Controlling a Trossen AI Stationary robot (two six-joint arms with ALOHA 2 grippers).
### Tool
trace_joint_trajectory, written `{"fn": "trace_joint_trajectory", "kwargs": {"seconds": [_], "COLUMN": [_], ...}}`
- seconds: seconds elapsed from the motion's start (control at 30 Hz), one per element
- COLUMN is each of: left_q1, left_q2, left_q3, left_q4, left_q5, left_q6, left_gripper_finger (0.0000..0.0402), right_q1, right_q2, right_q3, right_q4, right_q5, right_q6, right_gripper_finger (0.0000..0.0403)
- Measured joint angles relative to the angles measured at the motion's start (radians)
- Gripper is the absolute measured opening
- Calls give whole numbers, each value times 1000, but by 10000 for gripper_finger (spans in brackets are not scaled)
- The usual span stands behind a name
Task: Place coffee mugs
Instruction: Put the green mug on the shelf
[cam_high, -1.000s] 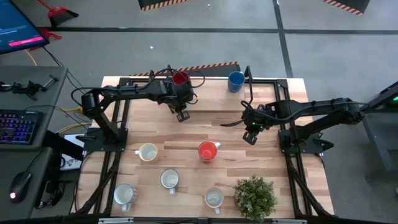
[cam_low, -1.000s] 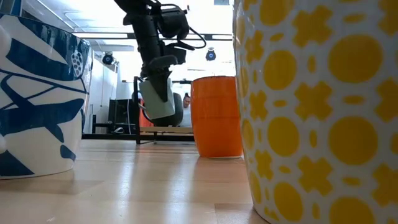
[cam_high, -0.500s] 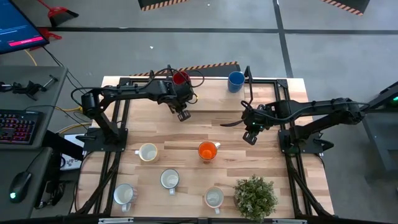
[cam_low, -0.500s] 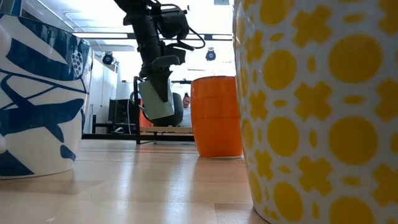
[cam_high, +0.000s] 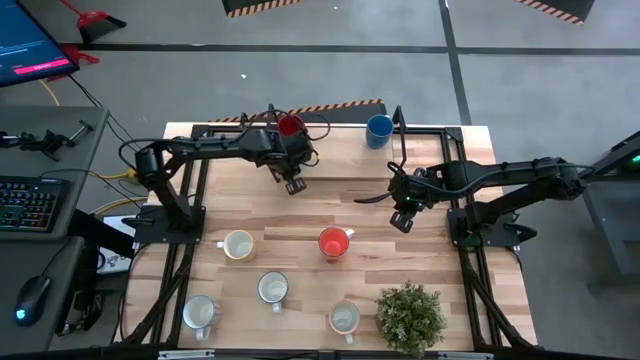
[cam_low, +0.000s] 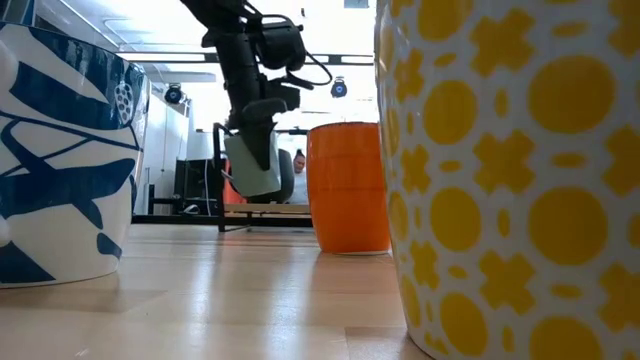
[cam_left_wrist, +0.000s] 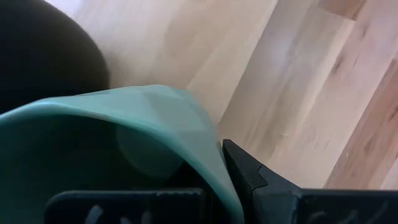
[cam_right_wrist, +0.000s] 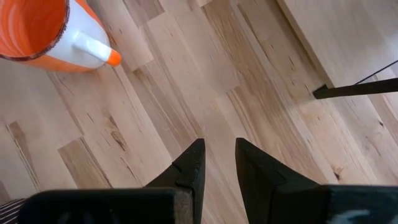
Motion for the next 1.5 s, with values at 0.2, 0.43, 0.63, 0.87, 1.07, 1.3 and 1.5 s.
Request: {"fn": "trace_joint_trajectory", "kwargs": {"seconds": [0.2, 0.43, 0.63, 0.87, 1.07, 1.3, 1.5], "left_q1": [0, 0, 0, 0, 0, 1, 1], "left_q2": [3, 11, 25, 24, 24, 24, 23], "left_q3": [-1, -1, -1, -1, -1, -1, -1], "left_q4": [-3, -7, -15, -11, -11, -13, -12], "left_q5": [0, 2, -2, -1, -1, -2, -9], "left_q6": [-9, -1, 1, -9, -9, -2, 3], "left_gripper_finger": [9, 13, 16, 17, 18, 19, 33], "right_q1": [0, 0, 0, 0, 0, 0, 0], "right_q2": [0, 0, 0, 0, 0, 0, 0], "right_q3": [0, 0, 0, 0, 0, 0, 0], "right_q4": [2, 3, 10, 11, 11, 11, 11], "right_q5": [0, 0, 0, 0, 0, 0, 0], "right_q6": [0, 0, 0, 0, 0, 0, 3], "right_gripper_finger": [68, 68, 68, 68, 68, 68, 68]}}
